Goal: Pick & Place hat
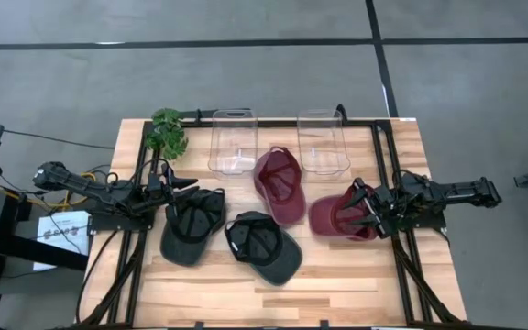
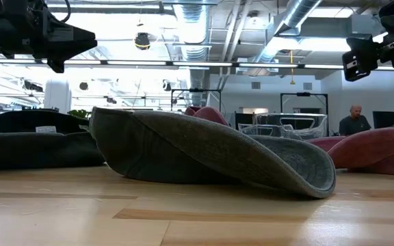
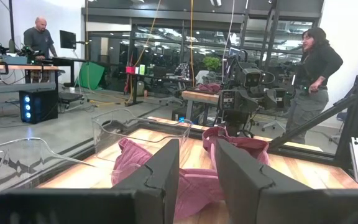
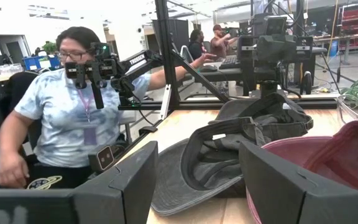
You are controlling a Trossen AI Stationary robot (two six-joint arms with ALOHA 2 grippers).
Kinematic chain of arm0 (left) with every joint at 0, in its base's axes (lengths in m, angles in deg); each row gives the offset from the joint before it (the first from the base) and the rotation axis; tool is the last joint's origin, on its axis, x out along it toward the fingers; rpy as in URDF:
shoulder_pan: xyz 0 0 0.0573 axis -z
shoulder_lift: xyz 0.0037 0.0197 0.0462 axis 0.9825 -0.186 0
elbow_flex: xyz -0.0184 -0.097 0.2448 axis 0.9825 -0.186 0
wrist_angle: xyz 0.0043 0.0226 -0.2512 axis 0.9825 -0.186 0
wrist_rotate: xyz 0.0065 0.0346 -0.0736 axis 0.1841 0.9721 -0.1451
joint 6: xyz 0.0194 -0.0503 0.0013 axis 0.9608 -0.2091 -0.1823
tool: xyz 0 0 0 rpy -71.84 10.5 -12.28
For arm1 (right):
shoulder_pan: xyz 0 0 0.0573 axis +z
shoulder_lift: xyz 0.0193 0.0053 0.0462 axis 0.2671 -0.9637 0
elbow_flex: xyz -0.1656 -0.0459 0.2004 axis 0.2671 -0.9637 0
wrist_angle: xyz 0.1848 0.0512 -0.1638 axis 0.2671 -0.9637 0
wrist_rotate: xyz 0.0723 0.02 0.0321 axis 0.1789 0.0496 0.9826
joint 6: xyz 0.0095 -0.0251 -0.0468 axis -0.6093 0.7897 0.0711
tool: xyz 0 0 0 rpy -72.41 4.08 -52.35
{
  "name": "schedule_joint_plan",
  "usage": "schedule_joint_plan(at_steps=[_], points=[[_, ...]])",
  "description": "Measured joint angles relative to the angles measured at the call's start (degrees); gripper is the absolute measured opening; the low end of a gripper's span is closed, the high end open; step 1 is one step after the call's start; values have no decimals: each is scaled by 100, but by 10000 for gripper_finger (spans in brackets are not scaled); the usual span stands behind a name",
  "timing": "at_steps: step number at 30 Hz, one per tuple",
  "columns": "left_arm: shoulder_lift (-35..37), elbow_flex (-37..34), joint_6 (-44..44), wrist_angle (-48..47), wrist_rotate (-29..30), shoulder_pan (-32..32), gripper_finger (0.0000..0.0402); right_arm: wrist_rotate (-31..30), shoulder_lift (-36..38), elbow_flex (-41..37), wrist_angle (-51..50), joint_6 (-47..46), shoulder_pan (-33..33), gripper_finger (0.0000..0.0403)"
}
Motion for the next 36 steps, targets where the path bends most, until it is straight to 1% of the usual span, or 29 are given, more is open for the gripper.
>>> schedule_joint_plan(at_steps=[25,27,29,31,36], points=[[0,0,0,1,1,-1,102,-2,-2,-1,1,5,0,216],[0,0,0,0,1,-1,102,-3,0,-3,35,245,-11,216],[0,0,0,1,1,-1,102,-2,-2,-13,196,539,-17,216],[0,0,0,0,0,-1,102,-2,-2,-15,548,633,-11,216],[0,0,0,0,0,0,102,-1,-2,-13,1435,164,-11,216]])
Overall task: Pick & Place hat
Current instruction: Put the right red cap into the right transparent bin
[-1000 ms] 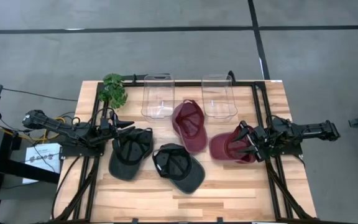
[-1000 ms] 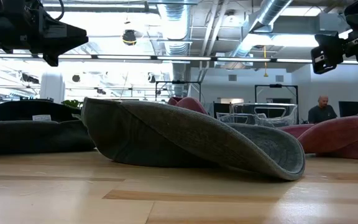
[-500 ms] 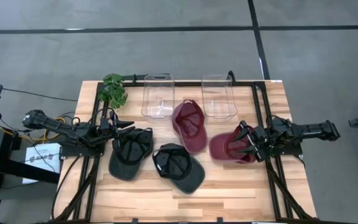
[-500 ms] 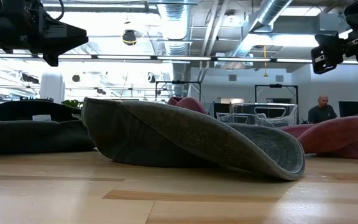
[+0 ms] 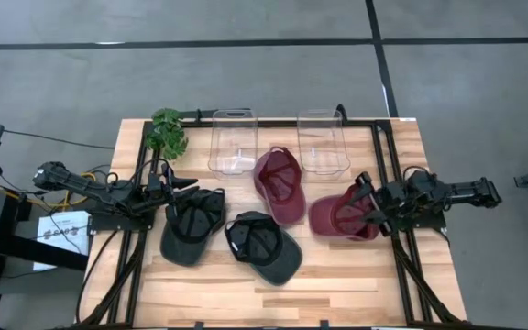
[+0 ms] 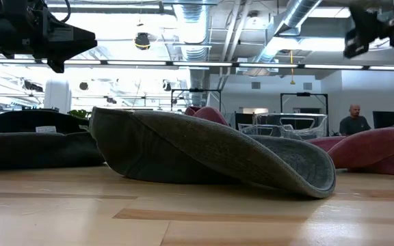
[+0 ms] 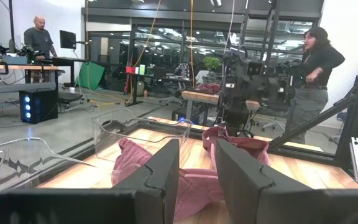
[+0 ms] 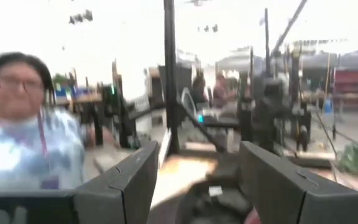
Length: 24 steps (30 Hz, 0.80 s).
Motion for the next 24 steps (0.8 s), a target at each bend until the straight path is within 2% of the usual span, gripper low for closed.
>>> schedule_joint_plan(at_steps=[9,14,16,20,24], points=[[0,0,0,1,0,0,102,-69,0,4,842,68,-2,216],[0,0,0,11,0,-1,102,-1128,0,7,823,84,-80,216],[0,0,-3,53,0,-1,102,-1379,0,7,801,187,-100,216],[0,0,-22,191,0,-1,102,-1356,0,9,592,286,-103,216],[0,0,-14,456,0,-1,102,-1124,-2,11,250,-206,-103,216]])
